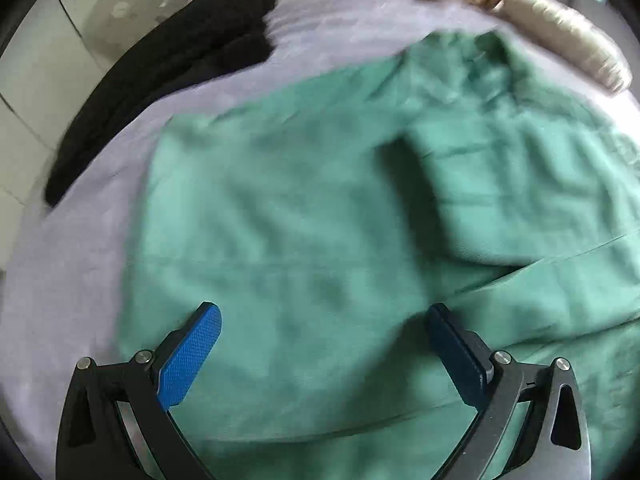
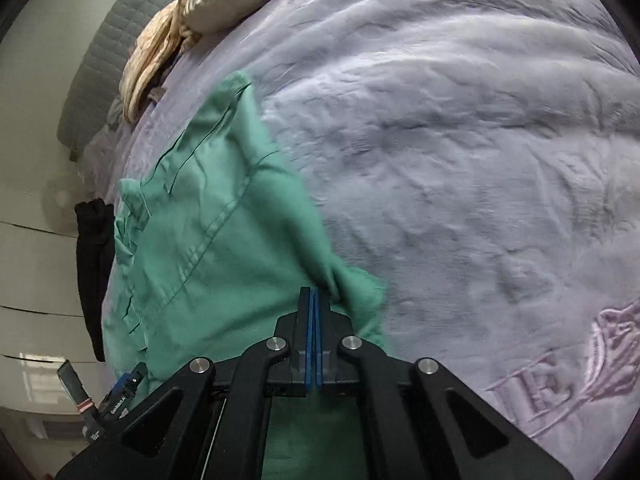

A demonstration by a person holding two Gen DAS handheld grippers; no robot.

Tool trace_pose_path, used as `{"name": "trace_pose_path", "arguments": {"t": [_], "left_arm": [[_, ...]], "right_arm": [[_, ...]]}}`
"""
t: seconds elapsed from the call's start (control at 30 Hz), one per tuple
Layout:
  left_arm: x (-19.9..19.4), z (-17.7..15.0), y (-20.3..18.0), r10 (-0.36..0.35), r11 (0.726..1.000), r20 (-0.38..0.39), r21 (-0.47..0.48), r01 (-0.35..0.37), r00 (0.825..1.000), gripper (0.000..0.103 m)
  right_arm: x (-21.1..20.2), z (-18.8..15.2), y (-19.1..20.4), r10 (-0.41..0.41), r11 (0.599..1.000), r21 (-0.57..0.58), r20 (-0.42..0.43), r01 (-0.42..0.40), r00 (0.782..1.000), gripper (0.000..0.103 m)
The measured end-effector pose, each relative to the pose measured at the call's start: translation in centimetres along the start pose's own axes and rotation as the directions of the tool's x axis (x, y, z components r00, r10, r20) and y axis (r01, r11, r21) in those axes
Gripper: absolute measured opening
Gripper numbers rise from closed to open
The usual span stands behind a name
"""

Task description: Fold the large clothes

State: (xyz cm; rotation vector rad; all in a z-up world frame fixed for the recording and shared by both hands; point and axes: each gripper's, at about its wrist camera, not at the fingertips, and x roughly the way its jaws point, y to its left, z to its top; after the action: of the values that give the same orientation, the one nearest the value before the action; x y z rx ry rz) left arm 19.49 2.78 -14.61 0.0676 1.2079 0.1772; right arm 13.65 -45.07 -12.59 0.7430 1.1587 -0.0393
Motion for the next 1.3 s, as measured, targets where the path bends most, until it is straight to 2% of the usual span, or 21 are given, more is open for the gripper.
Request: {"name": "trace_pose_path", "arguments": {"t": [0.2, 0.5, 0.8, 1.1, 1.3], "left_arm": [[-1.4, -1.3, 2.2, -0.012, 0.999, -0.013, -0.045, 0.011, 1.0, 0.103], [-3.4, -4.3, 2.2, -0.021, 0.999, -0.062, -0.047, 0.018, 0.998, 0.103], [-5.4, -7.6, -0.5, -0.038, 0.999, -0.128, -0.029, 0.035, 0.991, 0.103], [-8.2, -9.2, -2.3, -0.064, 0.998, -0.143, -0.03, 0.061, 0.988, 0.103], [-10.9, -9.8, -2.7, -0.077, 0.997, -0.143, -0.031, 0.073, 0.987, 0.103]], "right_arm": [[-1.7, -0.2, -0.2, -0.022, 1.0, -0.01, -0.017, 0.022, 1.0, 0.002], [-3.2, -1.1, -0.4, -0.079, 0.996, 0.024, -0.043, 0.081, 0.996, 0.004], [-3.7, -2.4, 0.3, -0.079, 0.996, 0.027, -0.082, 0.082, 0.993, 0.004], [-4.0, -4.0, 2.0, -0.084, 0.996, -0.006, -0.141, 0.084, 0.986, 0.004], [-5.0, -4.2, 3.7, -0.076, 0.997, -0.032, -0.146, 0.072, 0.986, 0.004]]}}
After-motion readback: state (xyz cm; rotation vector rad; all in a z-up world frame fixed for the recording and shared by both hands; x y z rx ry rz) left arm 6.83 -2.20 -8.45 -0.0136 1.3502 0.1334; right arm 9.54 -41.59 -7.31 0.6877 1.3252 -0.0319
